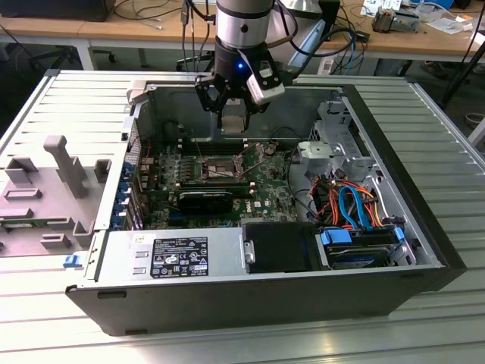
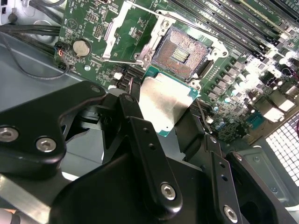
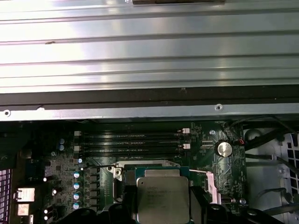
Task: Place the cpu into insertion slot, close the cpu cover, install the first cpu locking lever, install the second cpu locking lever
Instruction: 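Place the cpu into insertion slot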
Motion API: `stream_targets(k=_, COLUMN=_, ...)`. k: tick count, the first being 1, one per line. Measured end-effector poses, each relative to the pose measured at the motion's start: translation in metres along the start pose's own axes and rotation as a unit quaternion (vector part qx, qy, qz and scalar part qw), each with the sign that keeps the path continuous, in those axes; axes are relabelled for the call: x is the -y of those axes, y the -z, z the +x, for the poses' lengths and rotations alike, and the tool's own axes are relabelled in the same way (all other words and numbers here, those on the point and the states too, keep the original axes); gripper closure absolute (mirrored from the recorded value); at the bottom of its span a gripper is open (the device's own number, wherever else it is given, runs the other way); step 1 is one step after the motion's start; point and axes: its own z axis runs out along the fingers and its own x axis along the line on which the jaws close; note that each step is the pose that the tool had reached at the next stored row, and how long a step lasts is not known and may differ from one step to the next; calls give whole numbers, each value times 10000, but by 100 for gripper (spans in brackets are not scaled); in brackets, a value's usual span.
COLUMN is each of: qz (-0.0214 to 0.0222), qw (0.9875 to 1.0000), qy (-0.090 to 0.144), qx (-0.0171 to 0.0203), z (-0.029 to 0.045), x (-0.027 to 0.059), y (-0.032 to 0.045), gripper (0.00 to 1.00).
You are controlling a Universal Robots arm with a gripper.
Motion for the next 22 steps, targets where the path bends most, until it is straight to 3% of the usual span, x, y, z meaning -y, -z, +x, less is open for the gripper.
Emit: stream_targets(k=22, qz=0, qw=10000, qy=0, qx=0, z=-1, x=6, y=-49, gripper=46)
